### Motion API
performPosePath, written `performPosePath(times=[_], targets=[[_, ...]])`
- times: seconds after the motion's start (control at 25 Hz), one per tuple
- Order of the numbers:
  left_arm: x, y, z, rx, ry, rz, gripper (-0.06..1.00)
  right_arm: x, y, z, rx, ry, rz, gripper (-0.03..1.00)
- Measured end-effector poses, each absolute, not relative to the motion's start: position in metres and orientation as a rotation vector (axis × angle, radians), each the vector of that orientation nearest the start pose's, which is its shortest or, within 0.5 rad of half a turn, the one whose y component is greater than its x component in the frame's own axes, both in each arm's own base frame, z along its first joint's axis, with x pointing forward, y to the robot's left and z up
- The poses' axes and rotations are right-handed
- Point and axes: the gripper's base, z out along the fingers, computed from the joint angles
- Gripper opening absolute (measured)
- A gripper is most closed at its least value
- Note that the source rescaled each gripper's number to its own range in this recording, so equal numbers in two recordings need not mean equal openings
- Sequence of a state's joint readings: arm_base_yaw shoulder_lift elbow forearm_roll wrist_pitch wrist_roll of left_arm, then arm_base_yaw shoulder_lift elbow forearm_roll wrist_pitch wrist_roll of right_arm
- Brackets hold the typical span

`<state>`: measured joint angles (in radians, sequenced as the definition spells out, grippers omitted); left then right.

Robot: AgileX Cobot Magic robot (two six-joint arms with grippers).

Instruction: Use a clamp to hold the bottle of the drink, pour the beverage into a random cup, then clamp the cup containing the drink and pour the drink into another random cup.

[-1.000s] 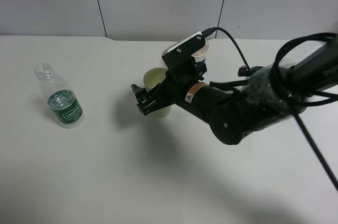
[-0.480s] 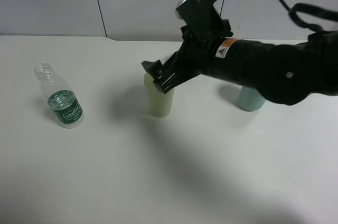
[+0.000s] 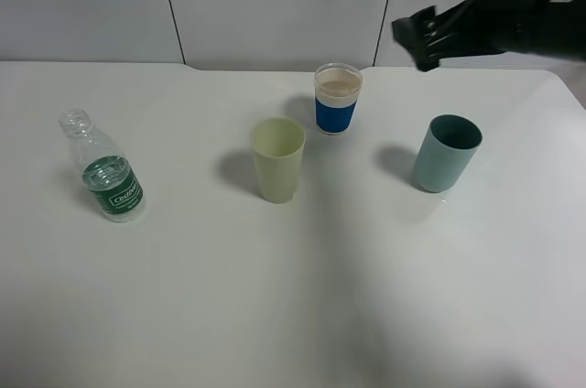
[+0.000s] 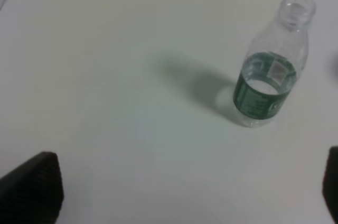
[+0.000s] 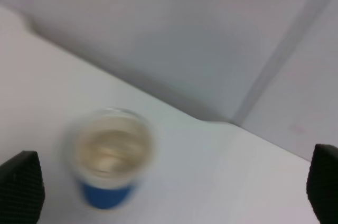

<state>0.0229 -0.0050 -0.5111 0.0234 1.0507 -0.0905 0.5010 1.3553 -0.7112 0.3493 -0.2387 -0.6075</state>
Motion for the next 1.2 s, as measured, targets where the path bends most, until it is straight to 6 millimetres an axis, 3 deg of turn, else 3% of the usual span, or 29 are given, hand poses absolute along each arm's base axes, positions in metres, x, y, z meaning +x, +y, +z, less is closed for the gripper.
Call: performPosePath(times=[0.04, 0.08, 0.16, 0.28, 0.4, 0.48, 0.76, 0.96, 1.08, 1.2], targets=[[-0.007, 0.002, 0.281, -0.116, 2.015, -0.015, 1.0, 0.256, 0.125, 0.267, -0.647, 1.788, 0.073, 1.0], [-0.007, 0.002, 0.281, -0.116, 2.015, -0.015, 1.0, 0.258, 0.1, 0.277, -0.565, 1.811, 0.042, 1.0], [-0.007, 0.002, 0.281, -0.116, 2.015, -0.015, 1.0, 0.254, 0.069, 0.288, -0.464, 1.849, 0.005, 1.0], [-0.007, 0.002, 0.281, -0.116, 2.015, -0.015, 1.0, 0.245, 0.043, 0.298, -0.387, 1.893, -0.036, 1.0], [-0.007, 0.002, 0.281, -0.116, 2.015, -0.015, 1.0, 0.224, 0.018, 0.315, -0.289, 1.908, -0.085, 1.0], [-0.007, 0.002, 0.281, -0.116, 2.015, -0.015, 1.0, 0.195, 0.001, 0.337, -0.173, 1.863, -0.114, 1.0], [-0.007, 0.002, 0.281, -0.116, 2.015, -0.015, 1.0, 0.134, -0.009, 0.36, -0.073, 1.827, -0.156, 1.0], [-0.007, 0.002, 0.281, -0.116, 2.015, -0.015, 1.0, 0.12, -0.009, 0.361, -0.042, 1.841, -0.132, 1.0], [-0.007, 0.002, 0.281, -0.116, 2.015, -0.015, 1.0, 0.091, -0.007, 0.365, 0.026, 1.815, -0.08, 1.0], [-0.007, 0.002, 0.281, -0.116, 2.015, -0.015, 1.0, 0.042, -0.006, 0.367, 0.042, 1.748, -0.113, 1.0]])
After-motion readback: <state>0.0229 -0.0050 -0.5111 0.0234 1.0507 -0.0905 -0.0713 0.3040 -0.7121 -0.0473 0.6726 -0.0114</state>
